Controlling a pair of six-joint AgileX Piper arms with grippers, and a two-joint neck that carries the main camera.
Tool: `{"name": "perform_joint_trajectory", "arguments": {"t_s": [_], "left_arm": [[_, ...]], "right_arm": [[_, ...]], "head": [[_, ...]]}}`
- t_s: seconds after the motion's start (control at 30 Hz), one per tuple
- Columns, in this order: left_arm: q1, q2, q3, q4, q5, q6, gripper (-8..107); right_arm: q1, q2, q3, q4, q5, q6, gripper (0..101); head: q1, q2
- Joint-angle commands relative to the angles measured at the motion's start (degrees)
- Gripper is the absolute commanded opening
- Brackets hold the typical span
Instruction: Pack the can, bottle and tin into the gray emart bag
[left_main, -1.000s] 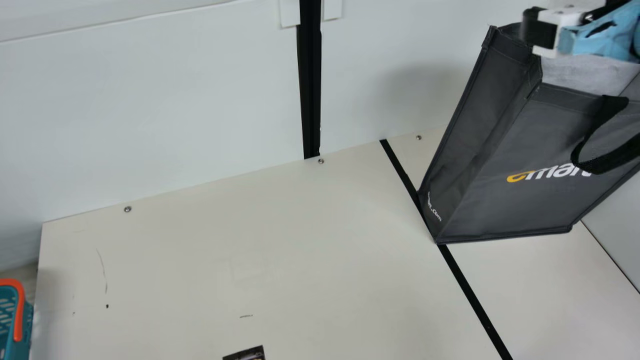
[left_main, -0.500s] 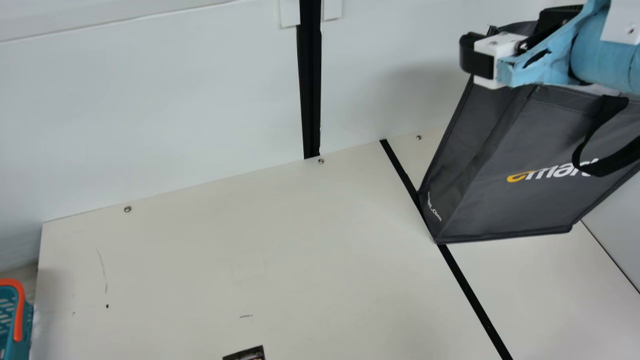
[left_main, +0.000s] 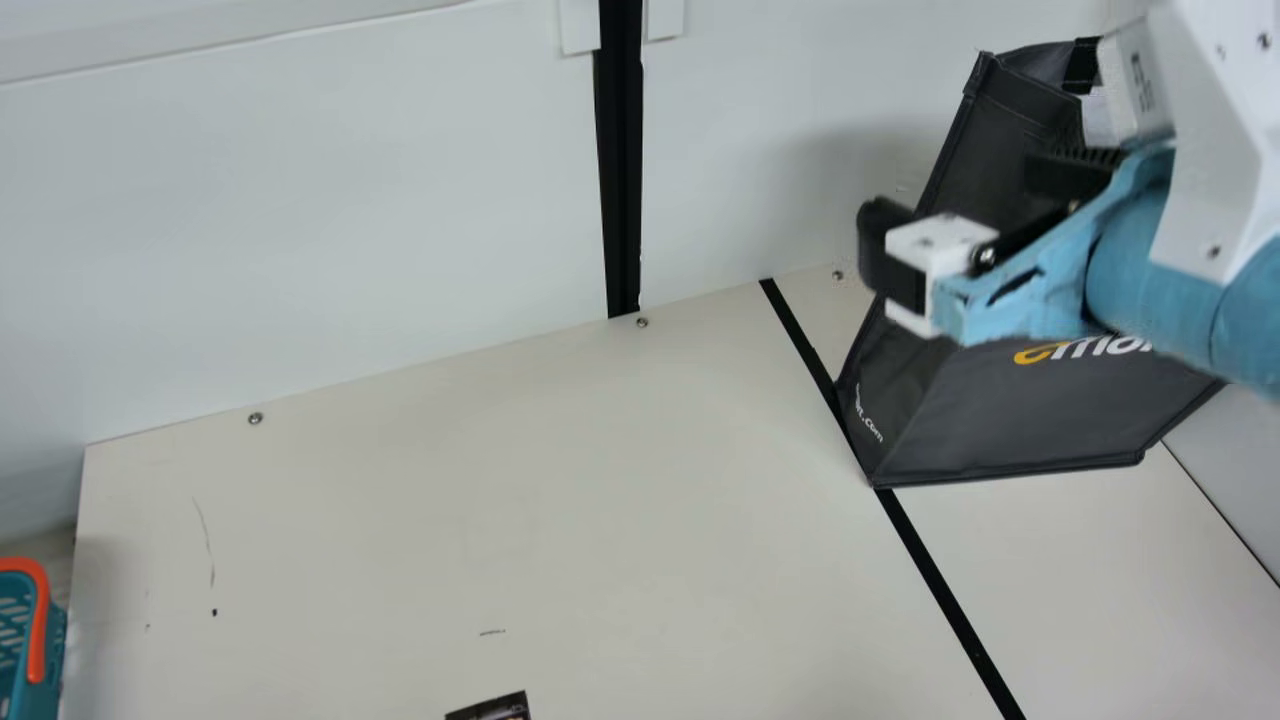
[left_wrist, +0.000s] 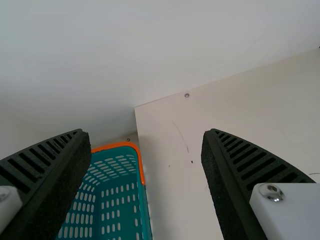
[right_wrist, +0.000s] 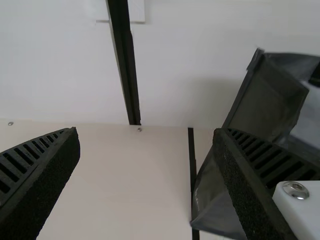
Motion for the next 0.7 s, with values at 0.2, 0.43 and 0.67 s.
{"name": "perform_joint_trajectory", "arguments": {"t_s": [0.2,0.43,0.67], "left_arm": [[0.0,0.0,0.0,0.0,0.0,0.0,90],[0.0,0.0,0.0,0.0,0.0,0.0,90],[0.0,0.0,0.0,0.0,0.0,0.0,90]], "right_arm": [[6.2,-5.3,6.7,-6.5,-0.3,6.7,91],[7.8,-6.5,8.2,-8.5,-0.2,9.1,91],[7.8,-6.5,8.2,-8.5,-0.2,9.1,91]], "head": [[-1.3,0.0],[-1.3,0.0],[-1.3,0.0]]}}
